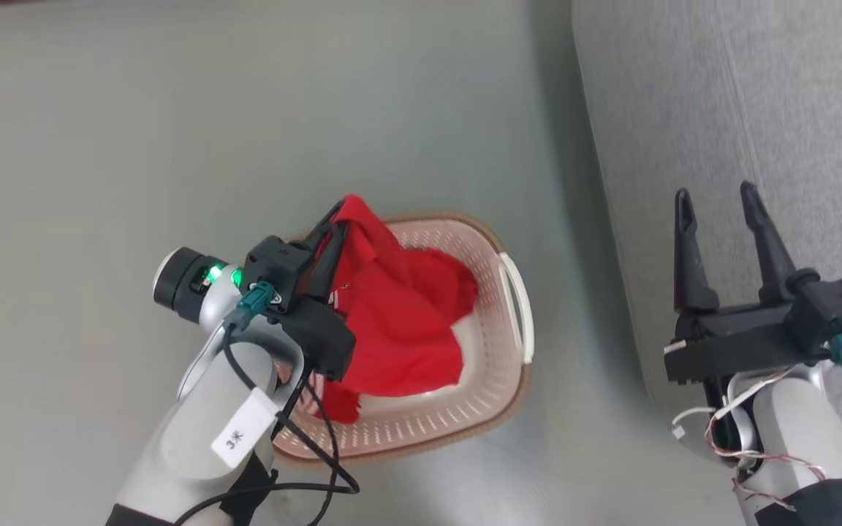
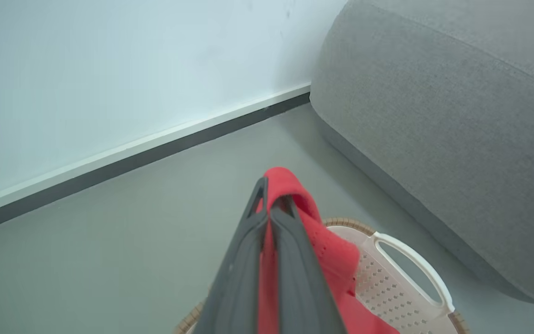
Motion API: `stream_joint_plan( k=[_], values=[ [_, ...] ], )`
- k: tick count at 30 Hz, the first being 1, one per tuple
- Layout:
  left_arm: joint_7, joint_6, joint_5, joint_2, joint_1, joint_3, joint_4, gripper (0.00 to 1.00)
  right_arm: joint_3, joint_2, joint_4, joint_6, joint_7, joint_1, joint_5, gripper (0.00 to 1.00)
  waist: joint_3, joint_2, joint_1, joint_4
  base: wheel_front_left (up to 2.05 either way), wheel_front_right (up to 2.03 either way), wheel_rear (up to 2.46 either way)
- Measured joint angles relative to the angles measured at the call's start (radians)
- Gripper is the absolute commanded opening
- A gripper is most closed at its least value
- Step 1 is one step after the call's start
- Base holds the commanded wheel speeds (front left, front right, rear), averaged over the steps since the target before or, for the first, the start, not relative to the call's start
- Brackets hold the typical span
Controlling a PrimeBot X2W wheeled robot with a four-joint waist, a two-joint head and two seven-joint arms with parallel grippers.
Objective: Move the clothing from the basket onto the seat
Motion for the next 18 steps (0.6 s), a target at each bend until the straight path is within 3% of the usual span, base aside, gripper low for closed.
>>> stream_joint_plan(
  k=[18],
  values=[
    [0.0,-0.01,-0.036,0.006,0.011,0.0,-0.118,0.0,0.024,0.02,0.098,0.044,0.0,0.047,0.003,1.0,-0.243,-0.0001,0.0001,0.082,0.0,0.0,0.0]
  ],
)
